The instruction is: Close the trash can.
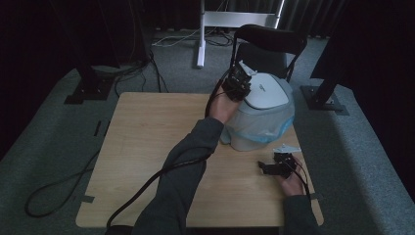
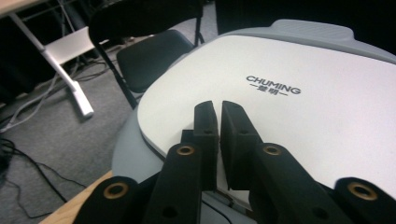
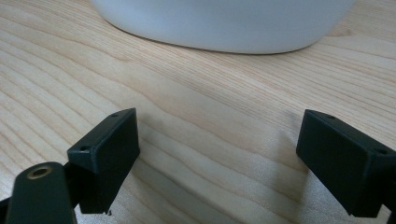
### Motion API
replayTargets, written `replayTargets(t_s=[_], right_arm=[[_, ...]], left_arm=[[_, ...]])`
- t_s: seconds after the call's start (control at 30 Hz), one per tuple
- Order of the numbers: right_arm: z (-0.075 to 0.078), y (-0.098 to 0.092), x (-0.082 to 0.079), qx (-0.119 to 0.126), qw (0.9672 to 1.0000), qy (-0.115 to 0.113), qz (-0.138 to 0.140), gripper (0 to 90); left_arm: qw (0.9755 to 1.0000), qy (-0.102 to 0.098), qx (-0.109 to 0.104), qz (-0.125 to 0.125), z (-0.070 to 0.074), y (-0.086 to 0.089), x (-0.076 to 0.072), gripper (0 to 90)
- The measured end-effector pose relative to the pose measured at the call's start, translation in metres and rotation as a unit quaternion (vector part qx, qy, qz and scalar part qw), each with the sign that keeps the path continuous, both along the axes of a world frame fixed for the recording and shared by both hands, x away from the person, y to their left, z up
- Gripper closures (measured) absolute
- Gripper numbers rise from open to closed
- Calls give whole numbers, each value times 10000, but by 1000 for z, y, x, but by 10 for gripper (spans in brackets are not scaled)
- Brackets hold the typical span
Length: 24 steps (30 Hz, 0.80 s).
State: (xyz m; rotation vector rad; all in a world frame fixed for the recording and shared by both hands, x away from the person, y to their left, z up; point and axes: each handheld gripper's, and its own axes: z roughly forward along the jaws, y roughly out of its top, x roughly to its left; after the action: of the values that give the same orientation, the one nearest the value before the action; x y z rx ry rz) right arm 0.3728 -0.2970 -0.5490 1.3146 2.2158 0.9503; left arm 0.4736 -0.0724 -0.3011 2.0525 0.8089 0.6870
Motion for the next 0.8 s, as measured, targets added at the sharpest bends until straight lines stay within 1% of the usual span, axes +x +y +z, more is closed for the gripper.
replayTargets(t_s=[0.07,0.13,0.17,0.3,0.43,0.53,0.63,0.67,0.73,0.8], right_arm=[[0,0,0,2,10000,-3,0,122],[0,0,0,0,10000,-1,0,121],[0,0,0,1,10000,-1,0,121],[0,0,0,-1,10000,-4,3,121],[0,0,0,1,10000,-4,-1,121],[0,0,0,-1,10000,-3,0,121],[0,0,0,0,10000,-4,0,121],[0,0,0,-1,10000,-6,1,121],[0,0,0,-3,10000,-7,2,121],[0,0,0,-1,10000,-5,2,121]], left_arm=[[10000,55,17,-36,-3,0,1,875],[9999,75,-75,-56,-4,2,0,885],[9999,89,-85,-58,-4,3,0,886],[10000,6,-11,-44,-5,3,-3,895],[9999,-4,-155,-53,-8,7,-3,898],[9999,7,-166,-45,-8,7,-4,900],[9994,76,-323,-73,-9,9,-3,900],[9994,61,-322,-72,-10,9,-3,900],[9997,32,-243,-44,-9,8,-4,900],[9997,38,-252,-31,-9,8,-4,900]])
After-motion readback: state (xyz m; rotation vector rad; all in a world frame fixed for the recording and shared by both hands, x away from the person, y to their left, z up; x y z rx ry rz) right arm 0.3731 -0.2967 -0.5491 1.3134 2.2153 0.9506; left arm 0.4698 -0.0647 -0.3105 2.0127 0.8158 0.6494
